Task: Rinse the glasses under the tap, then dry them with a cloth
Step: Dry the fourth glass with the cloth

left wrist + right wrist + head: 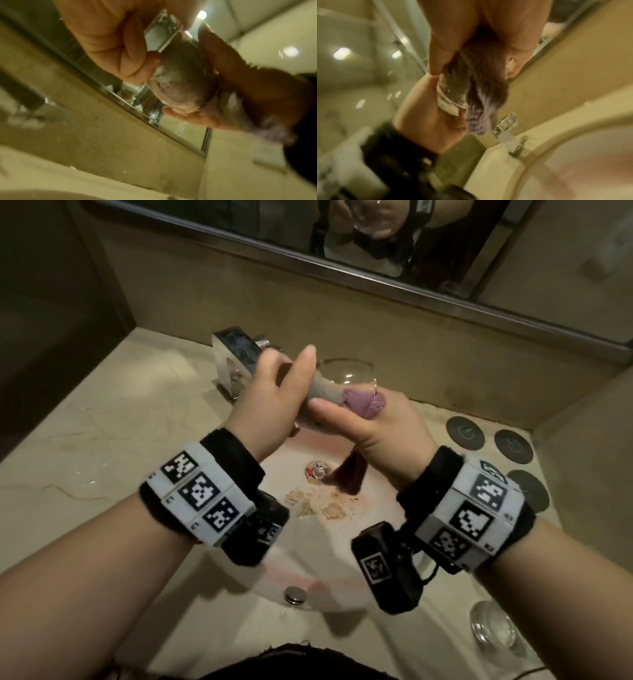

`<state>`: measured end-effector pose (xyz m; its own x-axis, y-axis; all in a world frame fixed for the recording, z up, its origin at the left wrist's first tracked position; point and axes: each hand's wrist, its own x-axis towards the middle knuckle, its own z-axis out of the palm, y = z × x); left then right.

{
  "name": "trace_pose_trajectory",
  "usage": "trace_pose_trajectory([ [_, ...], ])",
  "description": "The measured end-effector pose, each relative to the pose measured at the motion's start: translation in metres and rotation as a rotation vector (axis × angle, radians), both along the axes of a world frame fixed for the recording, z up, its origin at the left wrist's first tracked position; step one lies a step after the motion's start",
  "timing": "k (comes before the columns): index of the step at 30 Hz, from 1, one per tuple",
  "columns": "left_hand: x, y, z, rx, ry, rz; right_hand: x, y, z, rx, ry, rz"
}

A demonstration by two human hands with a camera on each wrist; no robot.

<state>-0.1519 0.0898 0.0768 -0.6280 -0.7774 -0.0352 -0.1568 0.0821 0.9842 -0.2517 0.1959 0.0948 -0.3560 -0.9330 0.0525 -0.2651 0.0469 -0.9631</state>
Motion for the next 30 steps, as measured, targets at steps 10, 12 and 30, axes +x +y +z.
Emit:
trace_pose_trajectory([
  [10,0.001,-0.015,-0.012,0.386,0.084,-0.429,-0.005,0.007,-0.007,-0.019,0.456,0.004],
  [12,0.003,-0.02,-0.012,0.522,0.066,-0.536,-0.01,0.006,-0.007,-0.086,0.674,0.035],
  [30,0.058,-0.052,-0.034,0.682,0.116,-0.565,0.052,-0.015,-0.04,-0.036,1.204,0.172],
])
